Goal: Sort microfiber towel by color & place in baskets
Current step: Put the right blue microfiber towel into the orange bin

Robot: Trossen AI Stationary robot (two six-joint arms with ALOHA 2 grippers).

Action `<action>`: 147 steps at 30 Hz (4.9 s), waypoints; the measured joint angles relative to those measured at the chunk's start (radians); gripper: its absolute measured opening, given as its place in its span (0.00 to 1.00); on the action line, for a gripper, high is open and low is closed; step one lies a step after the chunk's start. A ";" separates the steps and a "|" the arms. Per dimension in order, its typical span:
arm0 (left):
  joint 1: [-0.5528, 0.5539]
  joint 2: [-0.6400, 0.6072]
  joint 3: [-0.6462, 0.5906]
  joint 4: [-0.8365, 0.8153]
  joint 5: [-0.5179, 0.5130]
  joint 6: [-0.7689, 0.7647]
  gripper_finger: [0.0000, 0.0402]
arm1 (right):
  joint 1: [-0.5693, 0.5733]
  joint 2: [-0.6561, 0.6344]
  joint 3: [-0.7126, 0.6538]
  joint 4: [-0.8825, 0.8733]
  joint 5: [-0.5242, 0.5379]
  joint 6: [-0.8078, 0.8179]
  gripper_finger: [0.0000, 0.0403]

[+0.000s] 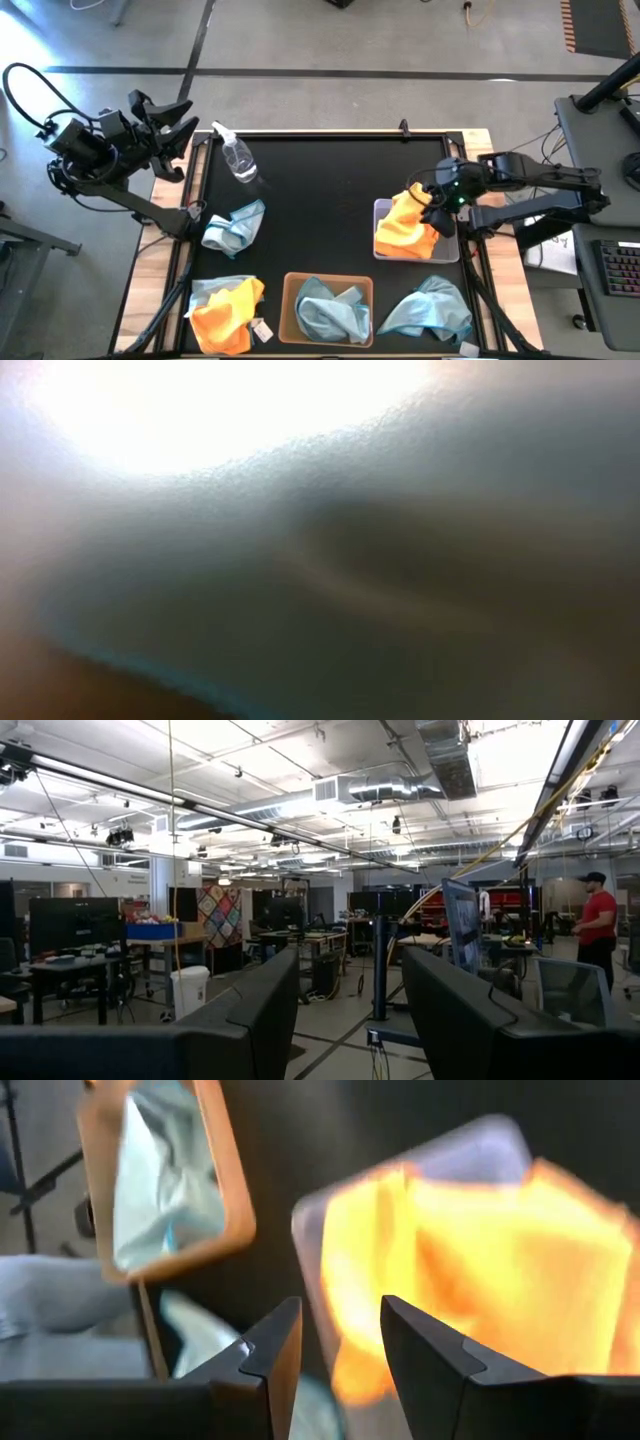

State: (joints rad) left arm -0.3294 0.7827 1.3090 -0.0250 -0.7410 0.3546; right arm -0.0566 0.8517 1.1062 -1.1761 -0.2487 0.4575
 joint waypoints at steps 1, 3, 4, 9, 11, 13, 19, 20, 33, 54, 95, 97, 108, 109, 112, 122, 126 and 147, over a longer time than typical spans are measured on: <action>0.000 0.000 0.000 0.000 0.000 0.000 0.41 | 0.000 0.008 0.003 -0.032 -0.025 0.027 0.33; 0.000 0.000 0.000 0.000 0.000 0.000 0.41 | 0.000 0.023 0.004 -0.082 -0.080 0.077 0.33; 0.000 0.000 0.000 0.000 0.000 0.000 0.41 | 0.000 0.031 0.000 -0.094 -0.109 0.100 0.33; 0.000 0.000 0.000 -0.002 0.000 0.000 0.41 | 0.000 0.063 -0.023 -0.106 -0.226 0.173 0.33; 0.000 0.000 0.000 -0.012 0.000 0.000 0.41 | 0.000 0.078 -0.026 -0.107 -0.249 0.179 0.33; 0.000 -0.001 0.000 -0.025 0.000 0.000 0.41 | 0.005 0.094 -0.026 -0.104 -0.263 0.179 0.33; 0.000 -0.009 0.000 -0.055 0.000 0.000 0.41 | 0.063 0.119 -0.023 0.060 -0.354 0.177 0.33; 0.000 -0.012 0.000 -0.056 0.000 0.003 0.41 | 0.084 0.119 -0.023 0.126 -0.359 0.173 0.33; 0.000 -0.100 0.000 -0.183 0.019 0.033 0.41 | 0.484 0.213 -0.023 0.560 -0.221 0.191 0.33; 0.000 -0.109 0.000 -0.159 0.552 -0.184 0.41 | 0.644 0.444 -0.013 0.199 -0.299 -0.446 0.16; 0.000 0.185 0.000 0.097 0.655 -0.211 0.41 | 0.643 0.657 -0.098 0.223 -0.169 -0.133 0.41; 0.000 0.185 0.000 0.097 0.655 -0.211 0.41 | 0.643 0.656 -0.098 0.223 -0.170 -0.092 0.41; 0.000 0.186 0.000 0.101 0.654 -0.208 0.41 | 0.643 0.656 0.040 0.233 -0.147 0.100 0.40; 0.000 0.187 0.000 0.101 0.654 -0.208 0.41 | 0.644 0.656 0.054 0.234 -0.135 0.104 0.40; 0.000 0.191 0.000 0.102 0.653 -0.210 0.41 | 0.645 0.656 0.078 0.237 -0.105 0.092 0.40; 0.000 0.217 0.000 0.101 0.653 -0.288 0.41 | 0.661 0.656 0.014 0.238 -0.091 0.147 0.41; -0.001 0.224 0.000 0.101 0.654 -0.290 0.41 | 0.662 0.656 -0.015 0.240 -0.093 0.182 0.41; -0.002 0.226 0.000 0.100 0.654 -0.298 0.41 | 0.758 0.656 -0.126 0.385 -0.146 0.346 0.42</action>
State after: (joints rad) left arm -0.3309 1.0084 1.3087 0.0753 -0.0868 0.0571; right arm 0.7010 1.5074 0.9799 -0.7906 -0.3950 0.8039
